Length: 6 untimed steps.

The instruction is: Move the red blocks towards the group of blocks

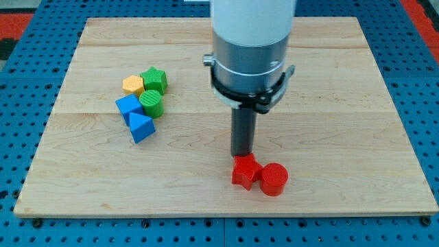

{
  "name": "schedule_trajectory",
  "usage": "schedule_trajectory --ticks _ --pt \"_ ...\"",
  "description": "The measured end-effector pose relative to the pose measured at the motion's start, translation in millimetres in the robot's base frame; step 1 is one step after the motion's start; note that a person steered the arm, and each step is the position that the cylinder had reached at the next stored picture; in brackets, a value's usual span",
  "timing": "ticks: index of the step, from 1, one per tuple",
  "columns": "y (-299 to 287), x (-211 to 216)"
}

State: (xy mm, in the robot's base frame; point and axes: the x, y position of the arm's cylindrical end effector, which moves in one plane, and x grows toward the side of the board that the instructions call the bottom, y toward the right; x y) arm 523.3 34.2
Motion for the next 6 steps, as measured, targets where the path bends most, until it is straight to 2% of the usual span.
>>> schedule_trajectory --ticks 1,2,3,4,5,6 --pt "24 -71" --pt "133 -98" --pt "236 -28" --pt "175 54" --pt "102 66" --pt "84 62"
